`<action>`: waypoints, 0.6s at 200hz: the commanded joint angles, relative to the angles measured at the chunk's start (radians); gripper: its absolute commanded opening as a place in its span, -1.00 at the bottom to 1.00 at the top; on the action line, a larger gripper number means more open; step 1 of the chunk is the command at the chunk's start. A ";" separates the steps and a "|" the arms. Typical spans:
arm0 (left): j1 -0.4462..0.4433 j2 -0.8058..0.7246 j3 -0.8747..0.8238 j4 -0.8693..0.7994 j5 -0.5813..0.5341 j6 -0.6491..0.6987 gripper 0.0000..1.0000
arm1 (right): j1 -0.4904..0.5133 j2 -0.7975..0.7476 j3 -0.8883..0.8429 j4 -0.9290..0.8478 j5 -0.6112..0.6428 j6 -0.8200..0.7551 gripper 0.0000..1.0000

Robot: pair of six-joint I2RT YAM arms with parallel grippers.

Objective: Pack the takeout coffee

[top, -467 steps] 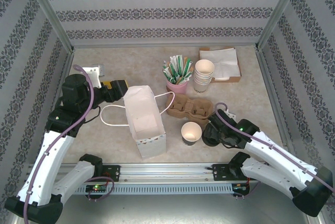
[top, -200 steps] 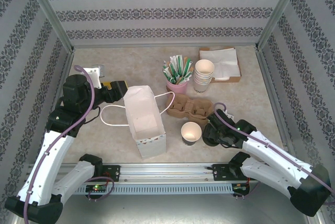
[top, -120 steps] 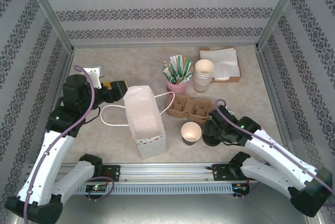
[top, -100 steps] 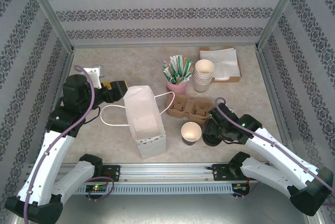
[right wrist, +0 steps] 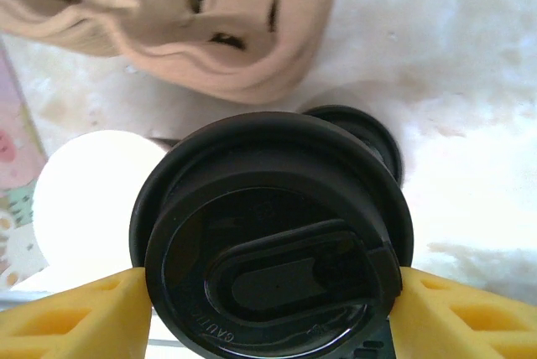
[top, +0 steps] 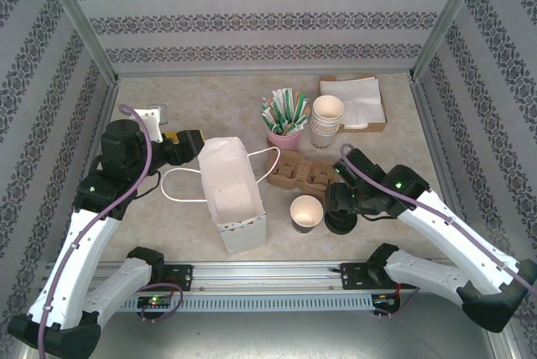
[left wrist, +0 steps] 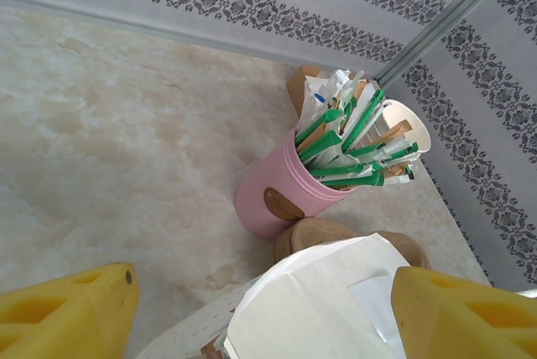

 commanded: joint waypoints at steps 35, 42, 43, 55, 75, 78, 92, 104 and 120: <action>-0.009 -0.011 0.010 -0.035 -0.005 0.025 0.59 | 0.103 0.147 0.072 0.059 -0.083 -0.023 0.39; -0.009 -0.011 0.012 -0.038 -0.005 0.028 0.59 | 0.105 0.157 0.074 0.074 -0.096 -0.026 0.40; -0.010 -0.011 0.012 -0.038 -0.005 0.028 0.59 | 0.106 0.158 0.075 0.076 -0.097 -0.026 0.39; -0.010 -0.009 0.014 -0.043 -0.003 0.031 0.59 | 0.108 0.175 0.084 0.082 -0.108 -0.030 0.40; -0.010 -0.009 0.010 -0.040 -0.003 0.033 0.59 | 0.110 0.213 0.101 0.072 -0.112 -0.042 0.40; -0.010 -0.010 0.010 -0.040 -0.003 0.032 0.59 | 0.112 0.220 0.103 0.070 -0.113 -0.044 0.40; -0.010 -0.008 0.009 -0.040 -0.005 0.033 0.59 | 0.113 0.242 0.108 0.069 -0.123 -0.049 0.40; -0.010 -0.008 0.008 -0.040 -0.007 0.034 0.59 | 0.117 0.254 0.113 0.069 -0.126 -0.052 0.40; -0.010 -0.009 0.007 -0.043 -0.008 0.037 0.59 | 0.118 0.266 0.116 0.070 -0.127 -0.054 0.40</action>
